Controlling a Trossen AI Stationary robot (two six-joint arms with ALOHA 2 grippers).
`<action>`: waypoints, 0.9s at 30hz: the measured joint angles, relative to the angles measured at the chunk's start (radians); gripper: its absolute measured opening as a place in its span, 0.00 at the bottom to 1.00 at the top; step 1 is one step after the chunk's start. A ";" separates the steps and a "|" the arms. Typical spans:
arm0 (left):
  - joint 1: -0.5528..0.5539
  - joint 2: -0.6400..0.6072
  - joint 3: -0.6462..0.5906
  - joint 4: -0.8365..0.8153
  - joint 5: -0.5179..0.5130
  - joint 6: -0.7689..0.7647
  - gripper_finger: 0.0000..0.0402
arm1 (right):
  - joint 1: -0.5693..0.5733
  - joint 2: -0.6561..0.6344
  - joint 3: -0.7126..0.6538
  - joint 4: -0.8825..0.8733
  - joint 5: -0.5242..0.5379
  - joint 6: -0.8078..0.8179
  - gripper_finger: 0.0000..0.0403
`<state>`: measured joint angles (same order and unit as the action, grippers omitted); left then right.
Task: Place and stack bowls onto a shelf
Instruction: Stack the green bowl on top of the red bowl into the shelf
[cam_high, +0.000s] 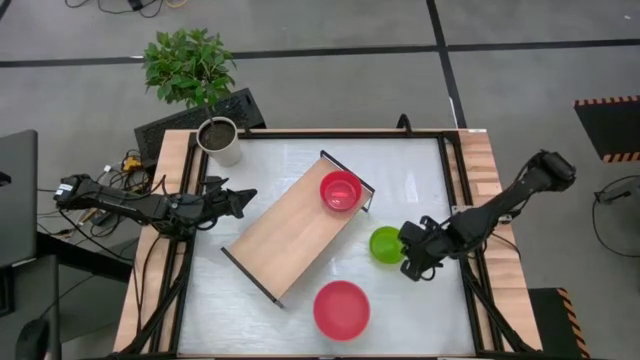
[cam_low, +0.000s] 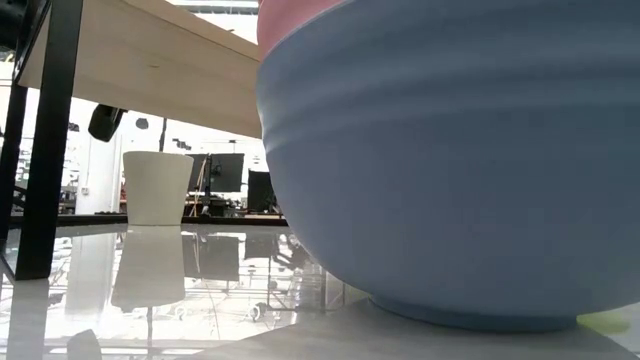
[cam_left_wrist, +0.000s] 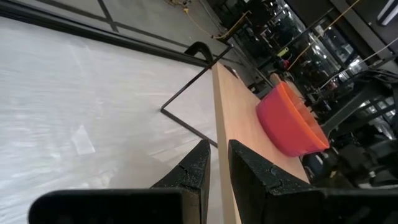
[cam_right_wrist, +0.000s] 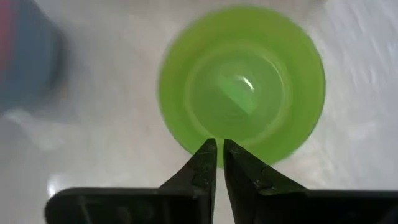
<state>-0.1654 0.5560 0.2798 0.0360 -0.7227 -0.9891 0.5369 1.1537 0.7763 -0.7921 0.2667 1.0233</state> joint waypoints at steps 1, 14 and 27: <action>0.000 0.000 0.000 0.000 0.000 -0.001 0.11 | 0.000 -0.014 0.007 0.002 0.002 0.000 0.15; 0.000 0.000 0.000 0.005 -0.026 0.010 0.11 | -0.161 -0.098 0.038 -0.034 -0.005 -0.220 0.17; 0.000 0.000 0.000 -0.005 -0.028 0.020 0.11 | -0.347 0.047 0.037 -0.035 -0.045 -0.574 0.48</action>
<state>-0.1654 0.5564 0.2798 0.0310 -0.7506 -0.9692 0.1901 1.2010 0.8135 -0.8269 0.2222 0.4489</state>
